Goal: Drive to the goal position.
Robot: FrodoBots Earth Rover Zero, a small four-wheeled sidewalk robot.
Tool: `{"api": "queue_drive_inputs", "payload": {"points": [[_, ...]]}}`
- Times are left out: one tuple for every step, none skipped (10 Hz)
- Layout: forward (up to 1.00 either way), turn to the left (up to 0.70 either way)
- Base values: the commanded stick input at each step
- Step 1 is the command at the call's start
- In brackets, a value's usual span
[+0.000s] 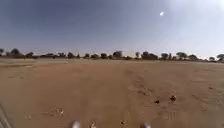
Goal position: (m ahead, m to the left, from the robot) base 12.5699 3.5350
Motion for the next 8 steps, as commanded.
{"api": "queue_drive_inputs", "payload": {"points": [[0.70,0.00],[0.70,0.00],[0.70,0.00],[0.70,0.00],[0.70,0.00],[0.70,0.00],[0.70,0.00],[0.70,0.00]]}}
